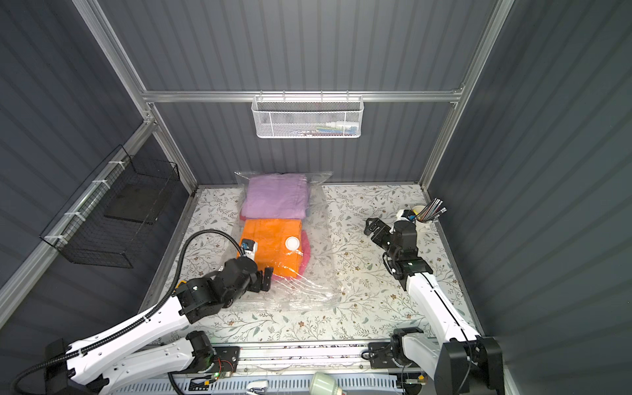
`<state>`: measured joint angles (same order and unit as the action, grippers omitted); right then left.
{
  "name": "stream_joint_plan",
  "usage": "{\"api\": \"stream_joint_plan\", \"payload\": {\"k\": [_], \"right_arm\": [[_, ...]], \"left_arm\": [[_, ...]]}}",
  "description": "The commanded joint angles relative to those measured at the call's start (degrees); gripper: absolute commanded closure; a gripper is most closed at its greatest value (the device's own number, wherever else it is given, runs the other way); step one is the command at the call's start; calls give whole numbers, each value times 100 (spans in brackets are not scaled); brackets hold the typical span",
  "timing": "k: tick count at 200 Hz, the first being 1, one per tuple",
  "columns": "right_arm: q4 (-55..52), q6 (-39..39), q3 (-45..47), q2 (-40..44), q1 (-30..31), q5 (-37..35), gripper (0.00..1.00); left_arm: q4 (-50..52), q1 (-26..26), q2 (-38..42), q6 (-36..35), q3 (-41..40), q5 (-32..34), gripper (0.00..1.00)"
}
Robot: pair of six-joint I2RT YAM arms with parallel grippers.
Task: Take the trousers out of the vacuum bag
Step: Adjust the vacuum bag at the center of the board.
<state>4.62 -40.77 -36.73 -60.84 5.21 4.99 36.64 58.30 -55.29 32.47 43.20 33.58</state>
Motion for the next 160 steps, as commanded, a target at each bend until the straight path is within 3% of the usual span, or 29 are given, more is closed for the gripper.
{"api": "stream_joint_plan", "payload": {"k": [1, 37, 81, 111, 160], "right_arm": [[-59, -112, 89, 223, 6, -6, 1], [-132, -141, 201, 475, 2, -76, 1], [-186, -186, 194, 603, 6, -135, 1], [-414, -373, 175, 676, 13, -37, 1], [-1050, -796, 658, 836, 119, 888, 1]], "left_arm": [[1613, 555, -406, 1358, 267, 1026, 0], [2376, 1222, -753, 2210, 254, 841, 0], [2903, 1340, -1007, 2483, 403, 337, 0], [2182, 1368, -1405, 2305, 139, -74, 0], [743, 1372, -1589, 2019, -541, -436, 0]]}}
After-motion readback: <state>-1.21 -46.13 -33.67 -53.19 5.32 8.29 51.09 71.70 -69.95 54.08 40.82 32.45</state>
